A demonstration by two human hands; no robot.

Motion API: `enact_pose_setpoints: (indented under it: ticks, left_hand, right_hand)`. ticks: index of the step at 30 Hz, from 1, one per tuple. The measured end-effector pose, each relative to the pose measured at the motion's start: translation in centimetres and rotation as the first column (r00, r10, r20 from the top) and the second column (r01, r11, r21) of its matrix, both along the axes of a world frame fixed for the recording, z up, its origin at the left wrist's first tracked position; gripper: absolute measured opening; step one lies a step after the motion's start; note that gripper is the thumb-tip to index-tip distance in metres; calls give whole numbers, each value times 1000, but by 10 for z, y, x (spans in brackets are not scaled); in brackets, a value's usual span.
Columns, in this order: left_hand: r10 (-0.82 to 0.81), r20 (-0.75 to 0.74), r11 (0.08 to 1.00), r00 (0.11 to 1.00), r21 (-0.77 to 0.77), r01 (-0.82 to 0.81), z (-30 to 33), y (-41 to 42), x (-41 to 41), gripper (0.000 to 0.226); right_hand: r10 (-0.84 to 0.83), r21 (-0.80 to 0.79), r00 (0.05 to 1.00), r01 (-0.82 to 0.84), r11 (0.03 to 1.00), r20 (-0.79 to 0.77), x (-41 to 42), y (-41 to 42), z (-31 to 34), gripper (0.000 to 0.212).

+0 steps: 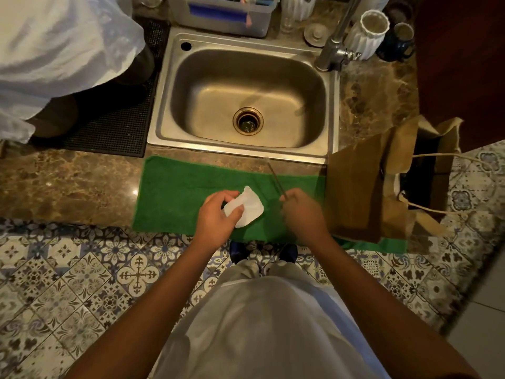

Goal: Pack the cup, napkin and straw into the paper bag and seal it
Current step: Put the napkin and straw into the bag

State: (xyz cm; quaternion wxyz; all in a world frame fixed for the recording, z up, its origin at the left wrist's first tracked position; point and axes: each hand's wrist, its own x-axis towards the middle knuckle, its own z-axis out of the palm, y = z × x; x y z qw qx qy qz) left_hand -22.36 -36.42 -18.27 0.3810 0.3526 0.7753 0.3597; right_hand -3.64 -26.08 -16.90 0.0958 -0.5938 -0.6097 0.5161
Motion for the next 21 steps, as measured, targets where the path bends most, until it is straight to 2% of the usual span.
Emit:
enact_pose_setpoints:
  ticks: [4, 7, 10, 13, 17, 19, 21]
  left_hand:
    - [42, 106, 990, 993, 129, -56, 41, -3, 6, 24]
    - [88, 265, 973, 960, 183, -139, 77, -2, 9, 19]
    - [130, 402, 959, 906, 181, -217, 110, 1, 10, 14]
    - [131, 506, 948, 852, 186, -256, 136, 2, 14, 16]
    - [106, 618, 934, 779, 207, -292, 154, 4, 27, 23]
    - [82, 666, 930, 742, 216, -296, 165, 8, 39, 27]
    - [62, 672, 931, 738, 228, -285, 175, 12, 52, 28]
  right_hand:
    - [-40, 46, 992, 46, 998, -118, -2, -2, 40, 14]
    - [16, 53, 984, -7, 999, -178, -4, -3, 71, 37]
    - [74, -1, 960, -77, 997, -269, -6, -8, 99, 48]
    - [55, -35, 939, -71, 997, -338, -5, -13, 125, 44]
    - [-69, -32, 908, 62, 998, -413, 7, -17, 151, 35]
    - [-67, -39, 879, 55, 998, -473, 18, -17, 163, 41]
    - [-25, -27, 861, 13, 1000, -509, 30, -18, 174, 34]
